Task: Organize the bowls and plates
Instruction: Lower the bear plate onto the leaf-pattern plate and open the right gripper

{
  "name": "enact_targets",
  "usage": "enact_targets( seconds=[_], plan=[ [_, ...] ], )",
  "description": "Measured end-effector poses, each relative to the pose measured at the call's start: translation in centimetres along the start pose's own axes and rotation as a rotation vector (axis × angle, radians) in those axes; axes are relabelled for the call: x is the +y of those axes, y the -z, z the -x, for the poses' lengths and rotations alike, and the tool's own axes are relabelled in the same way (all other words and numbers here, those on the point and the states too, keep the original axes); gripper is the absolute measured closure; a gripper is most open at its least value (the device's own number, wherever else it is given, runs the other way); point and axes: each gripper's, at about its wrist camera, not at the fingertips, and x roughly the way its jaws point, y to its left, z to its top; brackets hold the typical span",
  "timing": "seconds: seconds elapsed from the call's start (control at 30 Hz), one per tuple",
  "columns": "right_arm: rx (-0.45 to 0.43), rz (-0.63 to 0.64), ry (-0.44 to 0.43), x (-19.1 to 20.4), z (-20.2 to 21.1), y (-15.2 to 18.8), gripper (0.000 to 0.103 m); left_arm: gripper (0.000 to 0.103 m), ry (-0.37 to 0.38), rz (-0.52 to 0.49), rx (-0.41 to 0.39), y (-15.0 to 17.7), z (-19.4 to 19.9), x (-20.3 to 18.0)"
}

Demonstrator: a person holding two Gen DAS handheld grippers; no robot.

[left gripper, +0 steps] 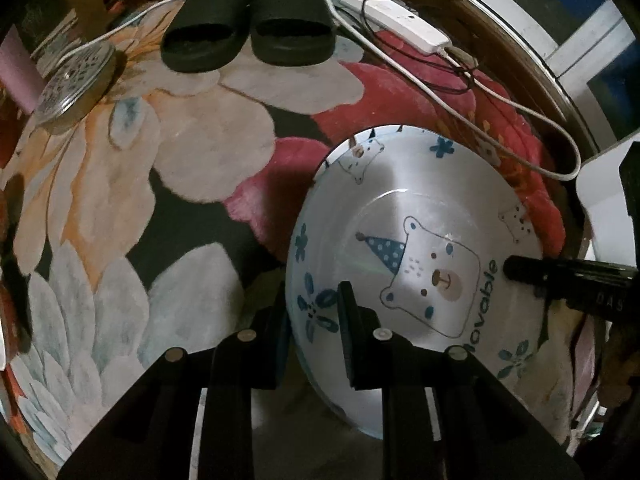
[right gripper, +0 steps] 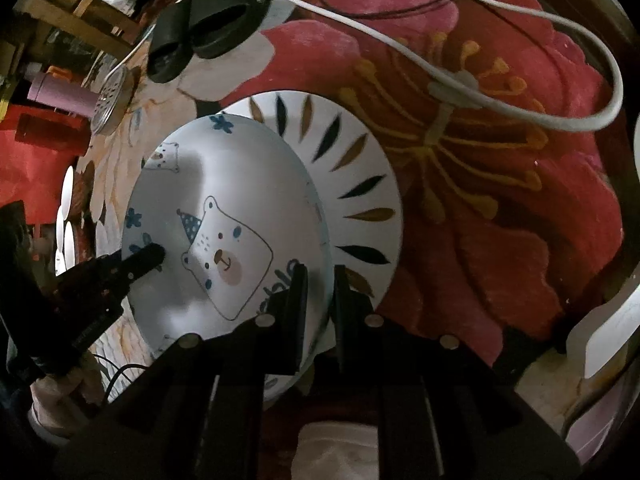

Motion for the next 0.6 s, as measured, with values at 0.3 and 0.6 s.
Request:
enact_targets(
  seconds=[0.3,0.6],
  plan=[
    [-0.01,-0.031,0.017,-1.3,-1.3,-0.9,0.087,0.082,-0.072,-0.06,0.007,-0.9,-1.5,-1.0],
    [-0.09,-0.04,0.052,-1.7,-0.3,-1.7,0.065,0.009,-0.049,-0.087,-0.041,-1.2,-0.4,-1.5]
  ],
)
